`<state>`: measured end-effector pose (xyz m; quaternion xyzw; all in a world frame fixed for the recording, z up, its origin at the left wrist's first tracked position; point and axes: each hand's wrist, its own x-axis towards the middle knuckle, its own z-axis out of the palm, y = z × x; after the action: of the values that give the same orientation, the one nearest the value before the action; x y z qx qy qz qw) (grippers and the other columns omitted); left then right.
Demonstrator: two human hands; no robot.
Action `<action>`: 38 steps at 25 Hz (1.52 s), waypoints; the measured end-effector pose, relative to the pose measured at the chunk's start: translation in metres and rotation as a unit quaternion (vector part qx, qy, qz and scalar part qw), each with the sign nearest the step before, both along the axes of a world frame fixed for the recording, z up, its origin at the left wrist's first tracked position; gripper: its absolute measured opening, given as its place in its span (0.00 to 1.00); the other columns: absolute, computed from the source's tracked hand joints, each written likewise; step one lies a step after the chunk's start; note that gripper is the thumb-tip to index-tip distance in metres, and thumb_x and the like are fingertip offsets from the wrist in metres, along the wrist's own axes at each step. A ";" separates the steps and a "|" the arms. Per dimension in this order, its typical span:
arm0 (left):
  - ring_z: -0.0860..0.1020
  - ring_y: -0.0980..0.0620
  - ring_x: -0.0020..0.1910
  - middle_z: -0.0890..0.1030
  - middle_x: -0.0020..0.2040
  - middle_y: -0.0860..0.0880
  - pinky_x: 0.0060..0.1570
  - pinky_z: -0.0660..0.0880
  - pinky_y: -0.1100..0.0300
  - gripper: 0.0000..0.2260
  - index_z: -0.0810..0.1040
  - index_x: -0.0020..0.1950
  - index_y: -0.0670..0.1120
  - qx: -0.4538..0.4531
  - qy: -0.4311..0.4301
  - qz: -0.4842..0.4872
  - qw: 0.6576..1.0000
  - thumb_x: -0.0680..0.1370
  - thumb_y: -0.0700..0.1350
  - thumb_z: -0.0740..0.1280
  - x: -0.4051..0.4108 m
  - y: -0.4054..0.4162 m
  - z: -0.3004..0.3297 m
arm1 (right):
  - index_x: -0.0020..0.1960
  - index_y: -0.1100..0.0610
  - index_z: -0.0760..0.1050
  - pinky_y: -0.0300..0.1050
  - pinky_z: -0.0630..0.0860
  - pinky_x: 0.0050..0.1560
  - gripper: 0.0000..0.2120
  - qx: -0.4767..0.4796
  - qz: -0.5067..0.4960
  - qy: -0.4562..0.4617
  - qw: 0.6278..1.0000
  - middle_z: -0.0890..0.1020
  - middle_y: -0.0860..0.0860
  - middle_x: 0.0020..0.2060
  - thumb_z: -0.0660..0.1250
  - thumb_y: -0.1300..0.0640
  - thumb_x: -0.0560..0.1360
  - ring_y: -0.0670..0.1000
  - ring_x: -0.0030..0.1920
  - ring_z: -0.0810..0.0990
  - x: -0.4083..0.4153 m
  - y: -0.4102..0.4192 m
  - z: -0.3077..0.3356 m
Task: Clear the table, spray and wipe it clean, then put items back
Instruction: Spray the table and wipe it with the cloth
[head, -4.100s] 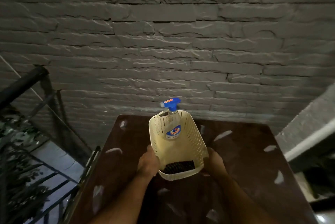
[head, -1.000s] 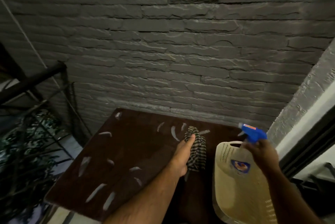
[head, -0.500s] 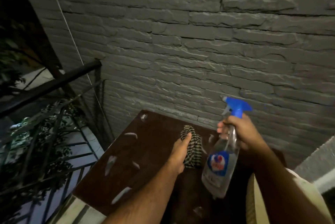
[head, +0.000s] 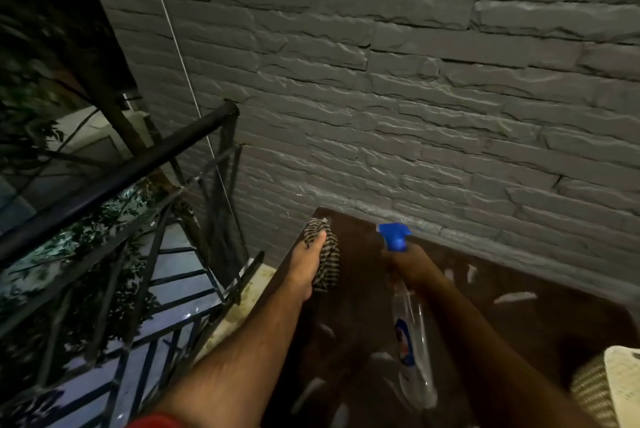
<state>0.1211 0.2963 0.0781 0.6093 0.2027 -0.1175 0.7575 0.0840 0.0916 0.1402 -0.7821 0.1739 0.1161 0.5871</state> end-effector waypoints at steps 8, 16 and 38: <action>0.82 0.49 0.44 0.83 0.48 0.46 0.36 0.78 0.60 0.17 0.77 0.58 0.47 0.047 0.004 0.118 0.992 0.76 0.57 0.69 0.021 0.072 -0.014 | 0.39 0.57 0.75 0.58 0.81 0.44 0.04 -0.112 -0.058 -0.030 0.992 0.81 0.56 0.33 0.68 0.64 0.70 0.58 0.36 0.81 0.032 0.025 -0.020; 0.81 0.44 0.52 0.82 0.55 0.43 0.56 0.78 0.47 0.22 0.76 0.63 0.43 0.068 0.012 0.137 0.988 0.76 0.56 0.70 -0.005 0.068 -0.011 | 0.44 0.59 0.75 0.54 0.81 0.42 0.03 -0.102 -0.041 -0.037 0.993 0.82 0.57 0.37 0.69 0.62 0.72 0.56 0.36 0.81 0.018 -0.001 -0.015; 0.79 0.44 0.55 0.81 0.58 0.43 0.62 0.75 0.47 0.21 0.75 0.64 0.44 0.069 -0.022 0.226 0.971 0.77 0.55 0.68 -0.180 0.030 0.002 | 0.39 0.60 0.74 0.45 0.74 0.28 0.06 -0.002 0.077 -0.014 0.997 0.75 0.54 0.24 0.67 0.65 0.62 0.52 0.23 0.73 -0.102 -0.021 -0.015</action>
<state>-0.0594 0.3267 0.0806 0.6009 0.3261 0.0848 0.7248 -0.0181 0.0710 0.1249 -0.7961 0.1052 0.1494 0.5770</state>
